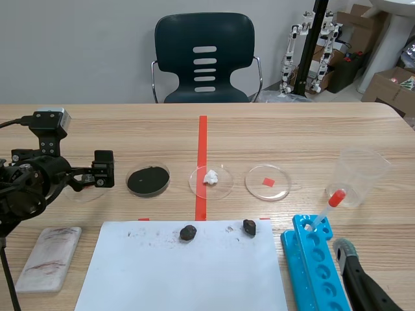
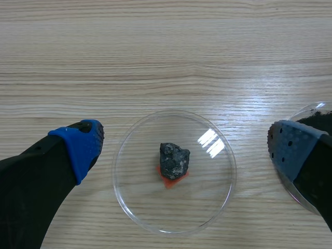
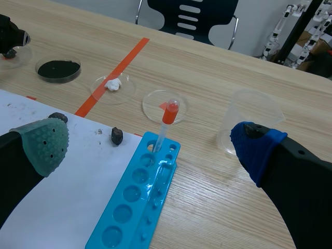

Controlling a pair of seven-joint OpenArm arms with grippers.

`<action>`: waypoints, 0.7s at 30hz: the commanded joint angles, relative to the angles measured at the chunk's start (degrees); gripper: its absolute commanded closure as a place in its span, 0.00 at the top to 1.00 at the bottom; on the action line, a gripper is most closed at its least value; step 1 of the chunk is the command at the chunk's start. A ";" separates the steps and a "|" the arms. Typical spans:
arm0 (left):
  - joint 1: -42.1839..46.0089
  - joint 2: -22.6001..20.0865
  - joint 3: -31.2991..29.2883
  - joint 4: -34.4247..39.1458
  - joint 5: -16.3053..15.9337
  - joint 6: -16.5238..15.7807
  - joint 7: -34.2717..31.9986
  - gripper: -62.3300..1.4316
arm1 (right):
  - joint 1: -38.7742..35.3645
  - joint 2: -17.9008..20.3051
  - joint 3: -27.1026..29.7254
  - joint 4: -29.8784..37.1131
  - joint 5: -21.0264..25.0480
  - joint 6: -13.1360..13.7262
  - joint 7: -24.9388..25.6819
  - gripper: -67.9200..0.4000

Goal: Return to the home posture

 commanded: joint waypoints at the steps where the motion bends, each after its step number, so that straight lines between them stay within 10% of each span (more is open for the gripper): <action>1: -0.66 -0.35 0.04 0.57 -0.15 0.09 -0.74 1.00 | 0.35 0.00 0.37 0.81 0.59 -0.20 0.83 1.00; 21: -0.61 -2.54 0.02 0.68 -0.13 -1.33 -1.66 1.00 | 0.35 0.00 0.37 0.81 0.59 -0.20 0.83 1.00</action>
